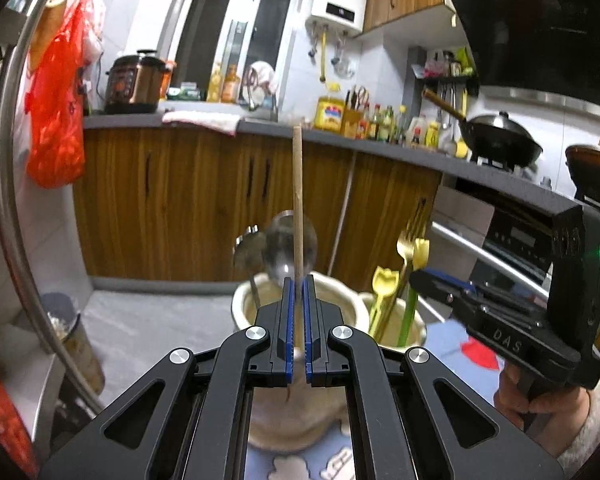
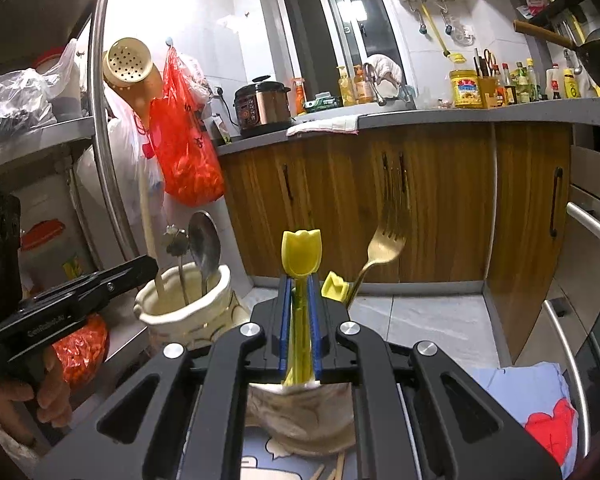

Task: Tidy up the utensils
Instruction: 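Drop the yellow utensil into the small cup while the left tool drops the chopstick into the large cup, then grasp a wooden chopstick with the right tool while the left tool grasps another chopstick, then lift both chopsticks and carry them above the ceramic holder with both tools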

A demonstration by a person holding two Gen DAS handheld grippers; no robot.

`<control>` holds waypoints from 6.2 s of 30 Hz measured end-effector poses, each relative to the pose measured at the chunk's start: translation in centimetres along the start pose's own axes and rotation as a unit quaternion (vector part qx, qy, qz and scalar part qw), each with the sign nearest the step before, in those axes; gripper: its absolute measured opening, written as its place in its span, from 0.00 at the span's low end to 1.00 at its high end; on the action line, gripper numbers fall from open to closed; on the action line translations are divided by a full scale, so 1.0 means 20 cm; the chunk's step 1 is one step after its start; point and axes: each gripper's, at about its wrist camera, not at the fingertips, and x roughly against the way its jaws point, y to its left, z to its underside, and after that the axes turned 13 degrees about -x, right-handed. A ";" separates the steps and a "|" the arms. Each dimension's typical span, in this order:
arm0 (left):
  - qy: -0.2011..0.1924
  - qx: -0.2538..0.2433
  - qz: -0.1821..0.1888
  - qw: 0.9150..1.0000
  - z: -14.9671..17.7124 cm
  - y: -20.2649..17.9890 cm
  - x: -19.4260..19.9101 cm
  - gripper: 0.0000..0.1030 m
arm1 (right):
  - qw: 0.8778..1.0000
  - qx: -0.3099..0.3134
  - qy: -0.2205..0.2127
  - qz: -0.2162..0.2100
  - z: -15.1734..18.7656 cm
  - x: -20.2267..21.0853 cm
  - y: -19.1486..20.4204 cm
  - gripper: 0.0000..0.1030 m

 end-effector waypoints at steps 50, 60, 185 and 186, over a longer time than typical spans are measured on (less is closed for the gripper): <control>0.191 0.010 -0.005 0.982 0.33 -0.35 0.07 0.90 | 0.975 -0.038 0.171 0.135 0.36 0.31 -0.26 0.71; 0.231 -0.003 0.014 0.973 0.47 -0.39 -0.05 0.90 | 0.970 -0.014 0.210 0.120 0.48 0.25 -0.23 0.42; -0.132 0.004 -0.031 0.991 -0.11 0.04 -0.16 0.06 | 0.995 -0.041 -0.074 -0.059 -0.12 -0.20 0.01 0.05; -0.130 0.000 -0.032 0.991 -0.10 0.03 -0.14 0.06 | 0.995 -0.035 -0.072 -0.059 -0.11 -0.19 0.02 0.05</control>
